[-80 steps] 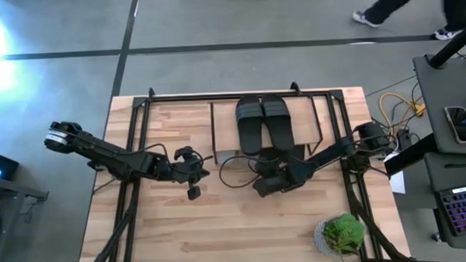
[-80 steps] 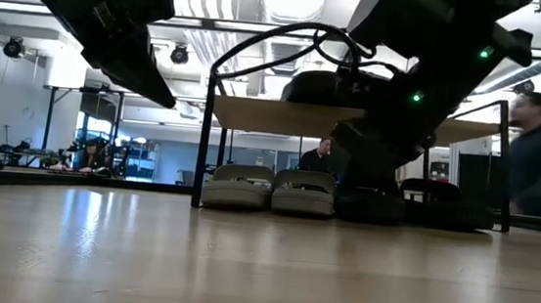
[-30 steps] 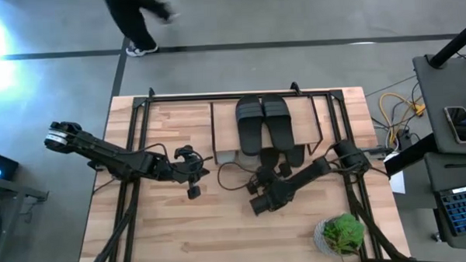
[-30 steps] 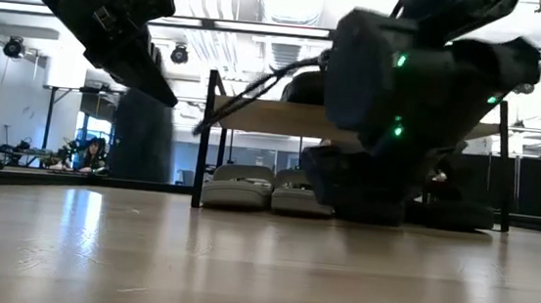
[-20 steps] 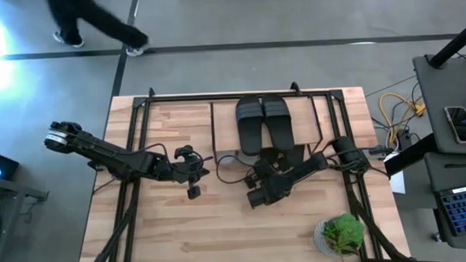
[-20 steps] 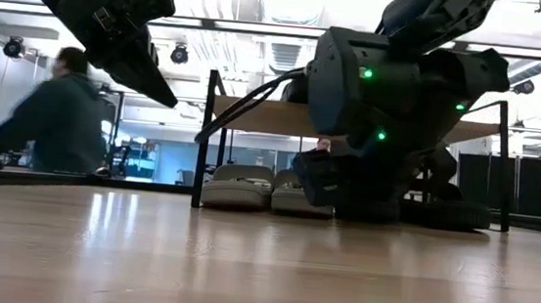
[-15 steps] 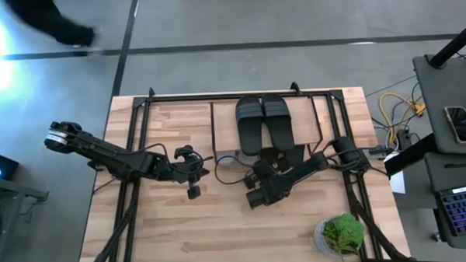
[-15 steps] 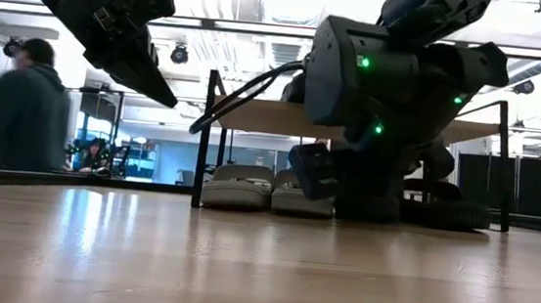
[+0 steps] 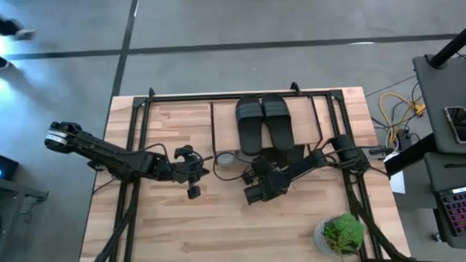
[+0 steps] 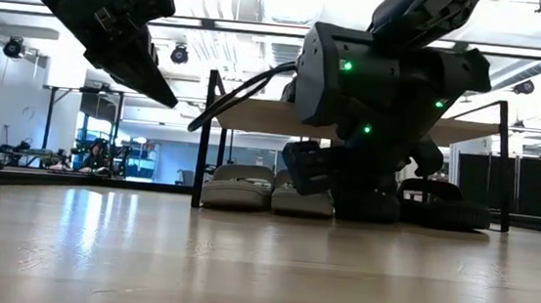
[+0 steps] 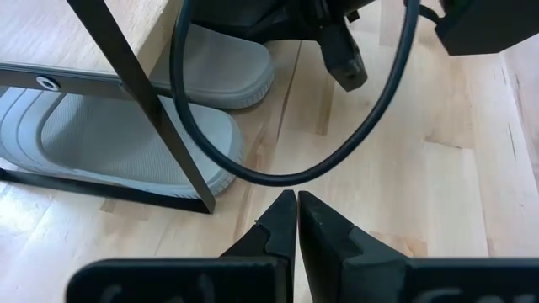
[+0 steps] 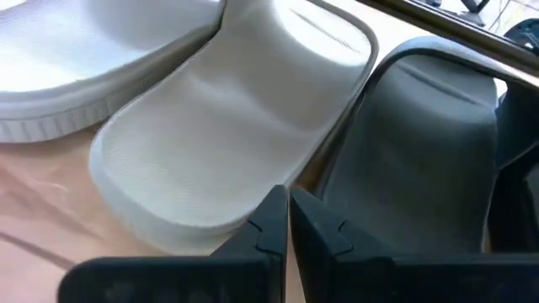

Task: Pick and place slides into the shelf
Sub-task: Adjust the black slippers under the shelf

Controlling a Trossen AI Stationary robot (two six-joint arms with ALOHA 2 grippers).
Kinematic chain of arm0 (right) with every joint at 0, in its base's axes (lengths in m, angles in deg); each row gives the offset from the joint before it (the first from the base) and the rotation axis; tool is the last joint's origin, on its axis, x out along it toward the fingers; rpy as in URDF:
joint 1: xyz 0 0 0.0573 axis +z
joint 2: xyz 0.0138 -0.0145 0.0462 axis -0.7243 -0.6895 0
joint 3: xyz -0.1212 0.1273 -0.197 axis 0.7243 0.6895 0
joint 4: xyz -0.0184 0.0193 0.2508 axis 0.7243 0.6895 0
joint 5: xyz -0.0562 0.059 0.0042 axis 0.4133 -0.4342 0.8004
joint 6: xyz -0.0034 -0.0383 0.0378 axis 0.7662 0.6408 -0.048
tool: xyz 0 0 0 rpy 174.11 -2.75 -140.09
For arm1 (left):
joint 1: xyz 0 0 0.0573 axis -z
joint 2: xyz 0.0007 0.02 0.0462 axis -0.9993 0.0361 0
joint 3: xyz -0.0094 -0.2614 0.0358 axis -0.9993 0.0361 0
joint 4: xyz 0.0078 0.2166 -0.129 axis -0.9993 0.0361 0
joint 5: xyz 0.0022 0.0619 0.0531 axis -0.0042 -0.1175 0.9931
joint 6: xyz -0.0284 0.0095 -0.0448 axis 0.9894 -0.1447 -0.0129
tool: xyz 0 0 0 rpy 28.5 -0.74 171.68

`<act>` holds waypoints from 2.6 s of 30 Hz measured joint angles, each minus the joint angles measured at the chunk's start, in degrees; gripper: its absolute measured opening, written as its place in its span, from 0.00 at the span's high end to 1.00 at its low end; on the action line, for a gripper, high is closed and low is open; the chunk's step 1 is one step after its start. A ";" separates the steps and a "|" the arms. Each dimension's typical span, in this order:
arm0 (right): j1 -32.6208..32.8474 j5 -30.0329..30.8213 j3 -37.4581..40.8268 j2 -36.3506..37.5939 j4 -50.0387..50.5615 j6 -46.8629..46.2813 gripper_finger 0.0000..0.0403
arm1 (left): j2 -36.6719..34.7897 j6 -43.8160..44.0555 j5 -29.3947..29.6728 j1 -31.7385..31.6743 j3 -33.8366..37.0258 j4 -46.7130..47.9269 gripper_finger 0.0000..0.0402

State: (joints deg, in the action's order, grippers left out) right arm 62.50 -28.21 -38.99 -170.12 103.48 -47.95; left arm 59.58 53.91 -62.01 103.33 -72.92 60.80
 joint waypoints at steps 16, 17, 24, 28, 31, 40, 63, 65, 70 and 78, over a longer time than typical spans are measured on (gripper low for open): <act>0.16 -4.51 1.01 -0.02 0.30 1.85 0.98 | 0.00 -1.55 0.26 -0.04 0.15 0.07 1.00; 0.42 -4.80 0.75 0.00 0.48 2.24 0.98 | 0.00 -1.59 0.28 -0.06 0.15 0.07 1.00; 2.78 -5.10 -1.99 1.02 9.62 -3.27 0.98 | 0.00 -1.37 0.13 -0.11 0.17 0.01 1.00; 4.97 -0.61 -5.97 5.26 21.17 -8.14 0.98 | 0.00 -1.09 -2.28 -0.50 0.20 -1.29 1.00; 5.38 0.98 -6.67 11.31 26.65 -11.43 0.98 | 0.00 -1.01 -5.18 -1.53 0.20 -5.00 1.00; 0.04 0.53 -5.31 39.47 28.46 -5.65 0.98 | -0.02 10.12 -7.30 -3.45 0.20 -8.69 1.00; -71.41 -55.45 -17.23 33.44 14.69 39.64 0.98 | 18.93 17.96 -10.49 7.56 0.17 -45.05 1.00; -72.31 -56.09 -22.11 27.54 14.74 42.69 0.98 | 21.67 16.64 -10.43 8.81 0.15 -50.67 1.00; -73.30 -55.96 -40.13 11.73 16.78 46.87 0.98 | 27.27 15.43 -7.34 9.70 0.15 -55.61 1.00; -74.23 -59.15 -58.14 -6.95 27.71 47.92 0.98 | 34.93 15.45 -7.00 8.81 -1.87 -55.81 1.00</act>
State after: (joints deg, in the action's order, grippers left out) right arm -11.73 -87.36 -97.13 -177.07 131.19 -0.03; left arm 94.51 69.37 -69.01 112.14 -74.79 4.98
